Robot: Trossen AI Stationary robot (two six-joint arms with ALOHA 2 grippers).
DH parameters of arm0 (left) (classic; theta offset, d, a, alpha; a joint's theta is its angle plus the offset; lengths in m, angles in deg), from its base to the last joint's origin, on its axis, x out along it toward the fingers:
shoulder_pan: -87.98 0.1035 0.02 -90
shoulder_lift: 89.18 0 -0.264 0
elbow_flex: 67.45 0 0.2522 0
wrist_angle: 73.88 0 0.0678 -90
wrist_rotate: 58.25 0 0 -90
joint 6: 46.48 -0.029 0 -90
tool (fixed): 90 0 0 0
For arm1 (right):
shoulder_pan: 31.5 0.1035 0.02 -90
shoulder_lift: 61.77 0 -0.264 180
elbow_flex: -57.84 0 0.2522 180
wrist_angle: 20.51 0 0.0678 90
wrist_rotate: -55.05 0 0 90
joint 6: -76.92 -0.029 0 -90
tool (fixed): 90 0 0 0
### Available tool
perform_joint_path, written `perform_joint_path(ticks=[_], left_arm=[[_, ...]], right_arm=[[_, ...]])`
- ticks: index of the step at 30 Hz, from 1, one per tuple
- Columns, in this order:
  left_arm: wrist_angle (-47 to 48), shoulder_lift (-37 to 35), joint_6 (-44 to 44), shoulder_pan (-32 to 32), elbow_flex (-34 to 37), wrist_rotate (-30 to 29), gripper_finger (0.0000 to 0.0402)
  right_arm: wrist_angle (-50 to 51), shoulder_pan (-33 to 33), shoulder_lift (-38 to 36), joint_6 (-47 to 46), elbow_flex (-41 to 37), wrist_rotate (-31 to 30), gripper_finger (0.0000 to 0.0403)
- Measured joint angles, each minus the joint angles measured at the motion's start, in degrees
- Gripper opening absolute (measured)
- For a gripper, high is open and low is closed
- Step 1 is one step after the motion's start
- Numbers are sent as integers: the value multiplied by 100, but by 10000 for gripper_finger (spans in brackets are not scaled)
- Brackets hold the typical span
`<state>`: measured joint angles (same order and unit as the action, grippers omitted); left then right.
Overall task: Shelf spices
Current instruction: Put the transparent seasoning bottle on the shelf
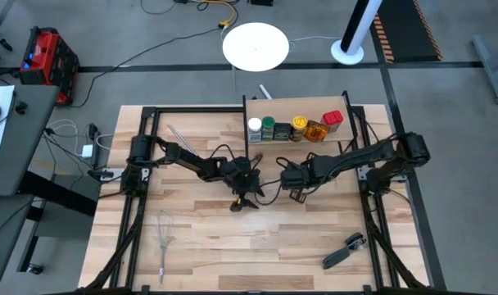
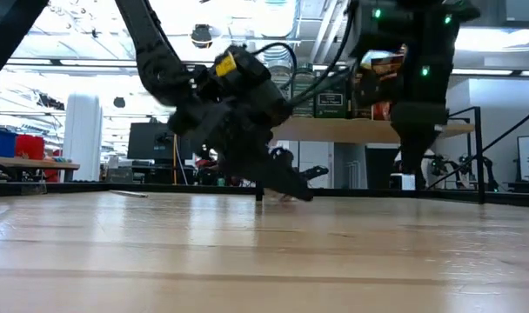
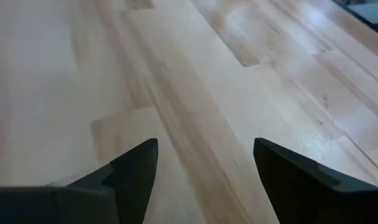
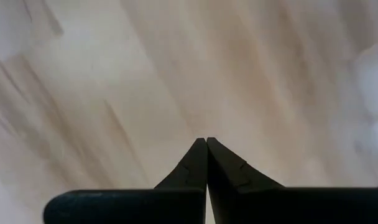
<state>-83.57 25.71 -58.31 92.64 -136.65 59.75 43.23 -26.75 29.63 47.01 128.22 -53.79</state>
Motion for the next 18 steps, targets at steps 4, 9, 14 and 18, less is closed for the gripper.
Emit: perform_joint_path(ticks=[4,9,14,18], left_arm=[[1275,-660,-262,-2,-10,-385,256],[2925,-1623,-489,-2,-10,-580,256],[4223,-2466,-442,-45,-10,-630,256],[4690,-2911,-448,-48,13,-945,256]], right_arm=[[-36,-1,-355,7,2,-350,7],[-468,-88,-557,177,4,-591,7],[-1568,-188,-480,579,7,-590,8],[-2627,-186,-207,952,11,-731,8]])
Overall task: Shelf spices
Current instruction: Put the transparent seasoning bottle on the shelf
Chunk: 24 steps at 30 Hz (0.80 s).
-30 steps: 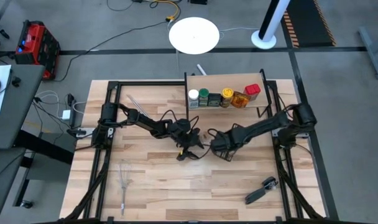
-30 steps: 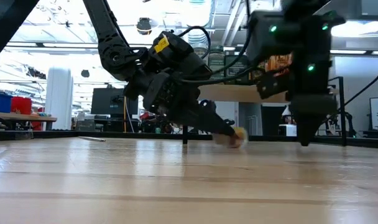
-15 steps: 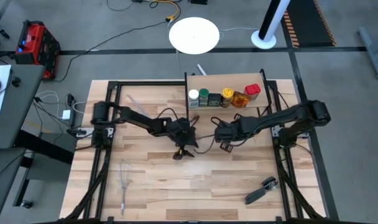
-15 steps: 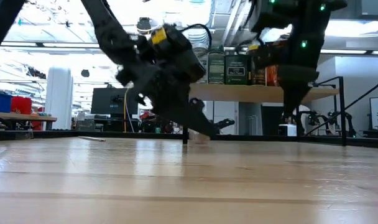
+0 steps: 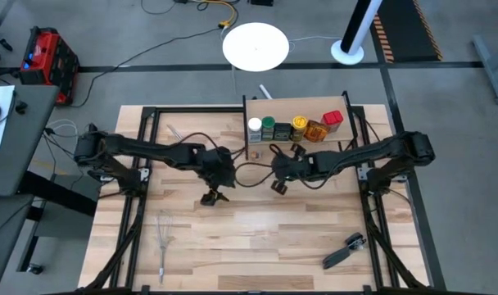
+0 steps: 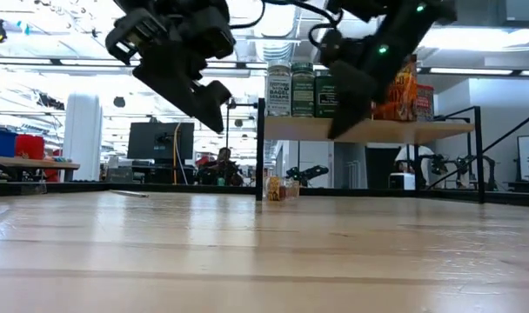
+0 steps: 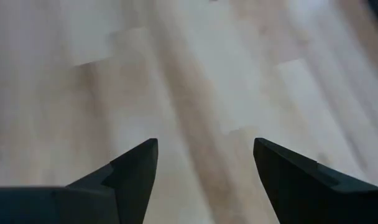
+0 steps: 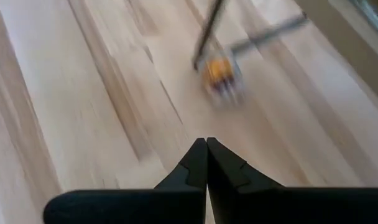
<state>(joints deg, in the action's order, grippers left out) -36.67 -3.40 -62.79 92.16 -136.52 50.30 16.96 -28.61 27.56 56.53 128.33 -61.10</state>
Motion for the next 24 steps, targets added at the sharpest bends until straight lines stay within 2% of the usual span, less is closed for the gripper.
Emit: perform_joint_path(ticks=[5,9,11,15,24], left_arm=[[236,-202,33,2,9,-1351,256],[192,-126,23,2,9,-2774,256],[217,-74,6,7,27,-3250,256],[-101,-21,-157,13,214,-3449,256],[-2170,177,-686,58,1050,-3462,256]], right_arm=[[-1089,0,554,177,-3,-218,8],[-1643,0,1017,-199,-4,-914,8],[-1716,0,1202,-331,-4,-1174,6],[-1718,4,1521,-660,-4,-1400,4],[-2031,7,1787,-825,2,-1787,4]])
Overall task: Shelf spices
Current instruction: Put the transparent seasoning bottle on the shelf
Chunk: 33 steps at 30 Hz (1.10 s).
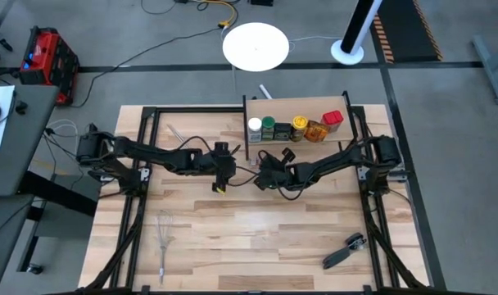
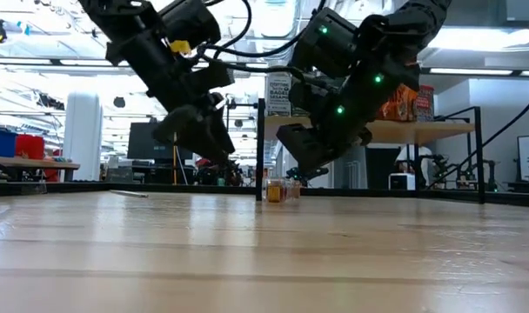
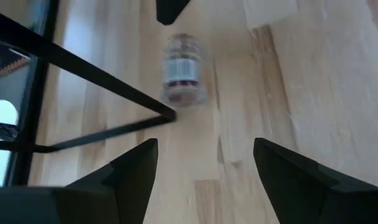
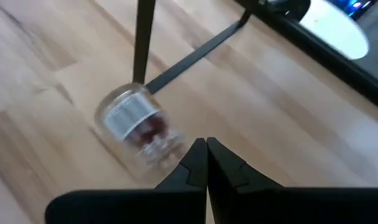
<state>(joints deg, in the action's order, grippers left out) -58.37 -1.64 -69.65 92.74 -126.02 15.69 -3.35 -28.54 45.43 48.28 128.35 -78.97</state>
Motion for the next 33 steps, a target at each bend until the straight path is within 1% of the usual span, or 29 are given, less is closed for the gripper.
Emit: perform_joint_path(ticks=[2,5,9,13,18,23,33], left_arm=[[-365,49,-39,25,94,-8,256],[-554,64,-35,79,201,84,256],[-612,160,20,138,207,437,256],[-634,240,44,141,203,977,256],[-829,257,134,135,203,1717,256],[-1161,257,234,137,203,1845,256],[-1190,257,239,134,203,1857,256]], right_arm=[[8,0,0,34,-2,-158,4],[-247,-19,0,213,-3,-173,4],[-410,-123,-2,220,0,86,4],[-383,-140,-2,212,-2,285,4],[-396,-131,-2,20,-2,708,3],[-396,-138,-3,-52,-2,1011,3],[-227,-104,-9,-182,-2,2115,3]])
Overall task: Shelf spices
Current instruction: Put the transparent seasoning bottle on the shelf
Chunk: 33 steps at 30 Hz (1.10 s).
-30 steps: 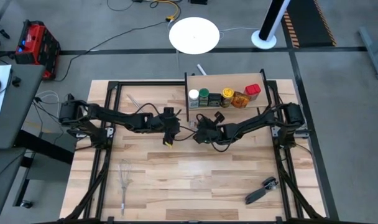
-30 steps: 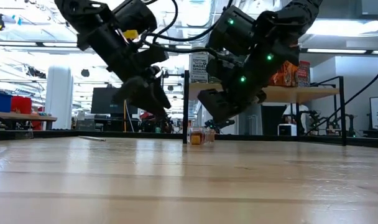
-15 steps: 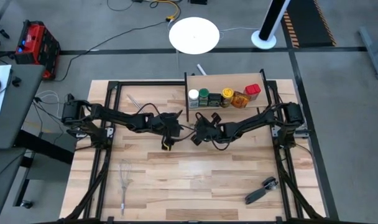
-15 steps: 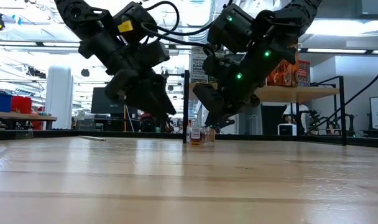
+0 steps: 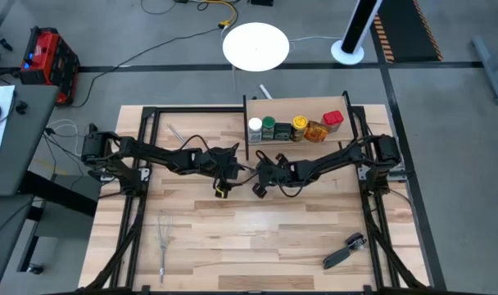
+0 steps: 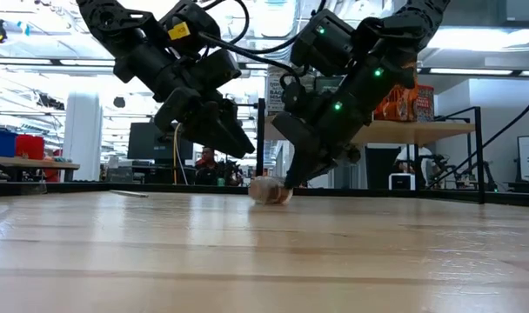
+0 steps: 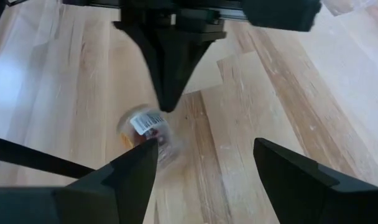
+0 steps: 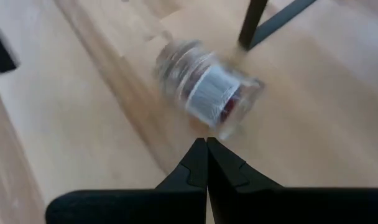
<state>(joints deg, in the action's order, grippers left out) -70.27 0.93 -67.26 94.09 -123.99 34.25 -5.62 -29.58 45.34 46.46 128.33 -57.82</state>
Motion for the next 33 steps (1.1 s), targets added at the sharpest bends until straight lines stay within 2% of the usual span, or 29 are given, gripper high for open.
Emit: perform_joint_path(ticks=[3,17,23,33], left_arm=[[10,0,0,0,0,0,256],[335,0,3,131,-2,-177,256],[338,0,44,168,-4,-128,256],[524,0,63,166,-4,-125,256]], right_arm=[[118,77,0,-44,0,-51,3],[217,-19,-70,84,0,-1279,3],[-226,-243,-14,238,1,-769,3],[-395,-54,-15,252,2,52,3]])
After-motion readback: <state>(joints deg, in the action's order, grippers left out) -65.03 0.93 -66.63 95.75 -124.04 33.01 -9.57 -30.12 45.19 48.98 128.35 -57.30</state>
